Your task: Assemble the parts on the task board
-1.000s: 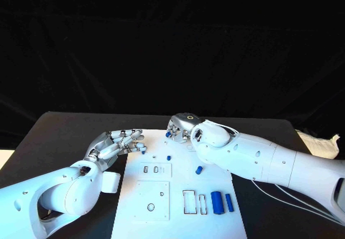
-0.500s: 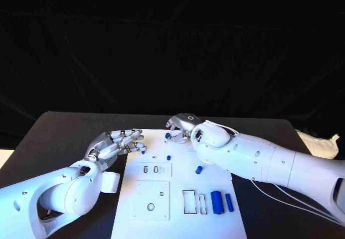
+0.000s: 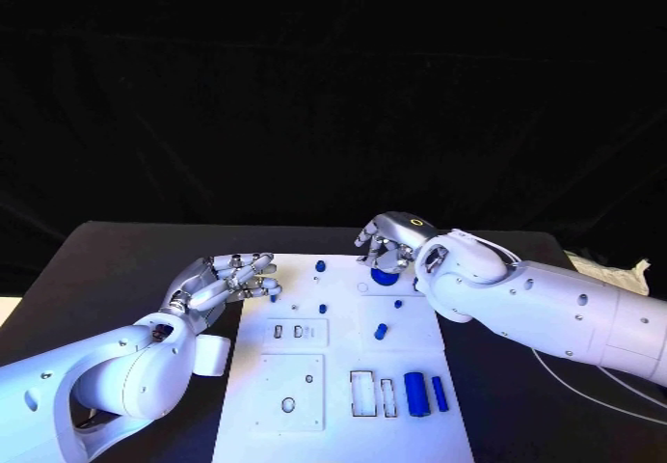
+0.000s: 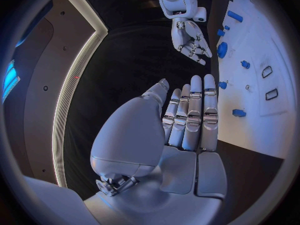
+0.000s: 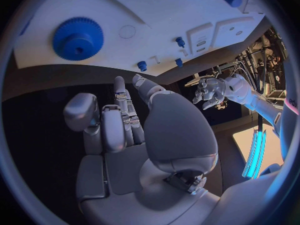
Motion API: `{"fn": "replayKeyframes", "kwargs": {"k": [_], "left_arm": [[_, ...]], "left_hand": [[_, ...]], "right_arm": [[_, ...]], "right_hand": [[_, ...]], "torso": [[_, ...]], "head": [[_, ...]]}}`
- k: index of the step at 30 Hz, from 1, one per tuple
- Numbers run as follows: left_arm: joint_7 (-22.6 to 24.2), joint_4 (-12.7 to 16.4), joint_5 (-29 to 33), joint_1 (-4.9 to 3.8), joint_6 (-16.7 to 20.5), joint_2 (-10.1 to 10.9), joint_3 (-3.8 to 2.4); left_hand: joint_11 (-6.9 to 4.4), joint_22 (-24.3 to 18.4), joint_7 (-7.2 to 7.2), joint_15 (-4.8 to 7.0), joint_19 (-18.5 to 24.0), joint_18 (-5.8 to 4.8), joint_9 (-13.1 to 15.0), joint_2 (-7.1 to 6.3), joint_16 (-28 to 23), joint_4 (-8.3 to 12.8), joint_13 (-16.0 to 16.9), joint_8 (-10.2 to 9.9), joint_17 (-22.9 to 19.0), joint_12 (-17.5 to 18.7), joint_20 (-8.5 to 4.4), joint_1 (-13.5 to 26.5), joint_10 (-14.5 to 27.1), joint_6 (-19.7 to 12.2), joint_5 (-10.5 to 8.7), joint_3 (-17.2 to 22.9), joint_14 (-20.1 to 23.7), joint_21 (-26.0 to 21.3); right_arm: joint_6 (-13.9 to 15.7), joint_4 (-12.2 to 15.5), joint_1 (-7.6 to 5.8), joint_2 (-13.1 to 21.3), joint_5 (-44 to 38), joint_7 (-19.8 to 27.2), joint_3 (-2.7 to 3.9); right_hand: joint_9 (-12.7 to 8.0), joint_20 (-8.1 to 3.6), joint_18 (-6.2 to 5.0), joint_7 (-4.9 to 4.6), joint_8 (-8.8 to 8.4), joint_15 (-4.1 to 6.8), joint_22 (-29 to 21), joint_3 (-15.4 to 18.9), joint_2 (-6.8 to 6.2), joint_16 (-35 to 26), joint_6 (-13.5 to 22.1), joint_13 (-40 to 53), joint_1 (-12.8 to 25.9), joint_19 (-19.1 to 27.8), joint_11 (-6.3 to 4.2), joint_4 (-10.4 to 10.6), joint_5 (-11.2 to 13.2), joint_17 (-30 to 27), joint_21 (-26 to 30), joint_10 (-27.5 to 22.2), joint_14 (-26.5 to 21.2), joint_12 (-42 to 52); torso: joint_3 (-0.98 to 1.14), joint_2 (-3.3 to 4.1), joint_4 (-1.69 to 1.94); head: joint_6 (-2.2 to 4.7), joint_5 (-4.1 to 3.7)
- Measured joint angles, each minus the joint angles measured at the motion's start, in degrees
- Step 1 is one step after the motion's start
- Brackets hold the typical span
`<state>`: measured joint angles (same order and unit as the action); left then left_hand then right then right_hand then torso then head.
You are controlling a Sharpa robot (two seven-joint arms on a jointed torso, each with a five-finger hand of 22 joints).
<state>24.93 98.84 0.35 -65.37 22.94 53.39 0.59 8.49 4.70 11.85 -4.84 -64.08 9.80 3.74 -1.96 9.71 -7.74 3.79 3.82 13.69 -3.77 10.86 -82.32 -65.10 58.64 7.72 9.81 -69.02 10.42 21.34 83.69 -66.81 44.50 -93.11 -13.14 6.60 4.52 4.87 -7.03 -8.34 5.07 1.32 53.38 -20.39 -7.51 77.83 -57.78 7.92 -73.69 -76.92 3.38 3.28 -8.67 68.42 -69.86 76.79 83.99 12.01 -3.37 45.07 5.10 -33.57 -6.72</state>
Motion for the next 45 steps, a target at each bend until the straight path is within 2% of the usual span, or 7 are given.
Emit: {"fn": "replayKeyframes", "kwargs": {"k": [4,6,10,14,24,40,45], "left_arm": [[0.0,0.0,0.0,0.0,-0.1,0.0,0.0],[0.0,0.0,0.0,0.0,-0.1,0.0,0.0],[-0.1,-0.1,0.0,0.0,-0.2,0.0,0.0],[-0.1,-0.2,0.0,0.0,-0.3,-0.2,0.0],[-0.2,-0.5,0.0,0.0,-0.6,-0.4,0.01],[-0.2,-0.5,0.0,0.0,-0.8,-0.4,0.02],[-0.3,-0.5,0.0,0.0,-0.8,-0.4,0.02]], "left_hand": [[0.0,0.0,0.0,0.0,0.0,0.0,0.0,0.0,0.0,0.0,0.0,0.0,0.0,0.0,0.0,0.0,0.0,0.0,0.0,0.0,0.0,0.0],[0.0,0.0,0.0,0.0,0.0,0.0,0.0,0.0,0.0,0.0,0.0,0.0,0.0,0.0,0.0,0.0,0.0,0.0,0.0,0.0,0.0,0.0],[0.0,0.0,0.0,0.0,0.0,0.0,0.0,0.0,0.0,0.2,0.0,0.0,0.1,0.0,0.0,0.0,0.0,0.0,0.0,0.2,0.0,0.0],[0.0,0.0,0.0,0.0,0.0,0.0,0.0,0.0,0.0,0.2,0.0,0.0,0.1,0.0,0.0,0.0,0.0,0.0,0.0,0.2,0.0,0.0],[0.0,0.0,0.0,0.0,0.0,0.0,0.0,0.0,0.0,0.2,0.0,0.0,0.1,0.0,0.0,0.0,0.0,0.0,0.0,0.2,0.0,0.0],[0.0,0.0,0.0,0.0,0.0,0.0,0.0,0.0,0.0,0.2,0.0,0.0,0.1,0.0,0.0,0.0,0.0,0.0,0.0,0.2,0.0,0.0],[0.0,0.0,0.0,0.0,0.0,0.0,0.0,0.0,0.0,0.2,0.0,0.0,0.1,0.0,0.0,0.0,0.0,0.0,0.0,0.2,0.0,0.0]], "right_arm": [[-0.2,2.3,-0.02,4.0,2.9,-0.6,0.27],[-0.7,2.7,0.01,5.2,3.8,-1.0,0.36],[-2.0,2.5,0.23,6.4,5.2,-1.8,0.41],[-3.4,1.5,0.54,6.3,5.7,-2.5,0.42],[-5.6,-1.1,1.27,3.8,5.5,-3.3,0.43],[-6.9,-3.3,1.99,0.9,3.5,-3.8,0.34],[-7.0,-3.9,2.03,0.4,3.1,-4.0,0.32]], "right_hand": [[-0.3,-1.48,0.88,0.99,-0.07,1.04,4.8,3.4,-2.18,2.2,0.3,6.2,1.6,-1.7,-1.56,1.4,-2.4,2.9,-3.2,5.2,0.0,6.6],[-0.4,-1.83,0.88,1.26,-0.58,1.17,6.8,6.3,-2.54,3.4,0.3,17.8,1.2,-2.2,-2.07,2.3,-3.1,4.6,-4.6,4.6,0.1,16.9],[-0.4,-1.49,1.34,1.08,-0.67,1.17,9.6,10.6,-1.15,5.7,0.6,41.6,-0.2,-2.7,-1.55,4.7,-3.3,6.5,-6.4,2.9,0.1,38.6],[-0.4,-1.25,1.44,0.57,-0.9,0.9,10.8,13.0,-1.06,6.7,1.1,51.9,-1.6,-2.9,-1.23,6.3,-3.3,6.5,-7.1,2.4,0.0,47.7],[-0.5,-0.86,1.41,0.3,-0.9,0.72,12.3,14.5,-0.27,8.0,2.4,60.7,-3.9,-3.3,-0.38,7.8,-3.0,6.5,-8.1,3.1,0.0,55.5],[-0.5,-0.66,1.38,0.28,-0.89,0.31,13.8,14.8,0.56,8.9,2.0,67.1,-5.2,-3.5,-0.45,8.1,-2.8,6.5,-8.9,5.3,0.0,62.3],[-0.4,-0.66,2.22,0.27,-0.62,0.31,14.3,14.8,0.87,9.2,1.6,67.1,-5.5,-3.5,-0.45,8.1,-3.2,6.5,-9.2,5.7,0.0,63.3]], "torso": [[0.09,-0.2,-0.54],[0.14,-0.27,-0.85],[0.25,-0.38,-1.25],[0.31,-0.44,-1.42],[0.29,-0.46,-1.43],[0.22,-0.51,-1.43],[0.22,-0.52,-1.43]], "head": [[0.12,-0.1],[0.14,-0.1],[0.15,0.09],[0.15,0.12],[-0.05,0.21],[-0.6,0.47],[-0.67,0.55]]}}
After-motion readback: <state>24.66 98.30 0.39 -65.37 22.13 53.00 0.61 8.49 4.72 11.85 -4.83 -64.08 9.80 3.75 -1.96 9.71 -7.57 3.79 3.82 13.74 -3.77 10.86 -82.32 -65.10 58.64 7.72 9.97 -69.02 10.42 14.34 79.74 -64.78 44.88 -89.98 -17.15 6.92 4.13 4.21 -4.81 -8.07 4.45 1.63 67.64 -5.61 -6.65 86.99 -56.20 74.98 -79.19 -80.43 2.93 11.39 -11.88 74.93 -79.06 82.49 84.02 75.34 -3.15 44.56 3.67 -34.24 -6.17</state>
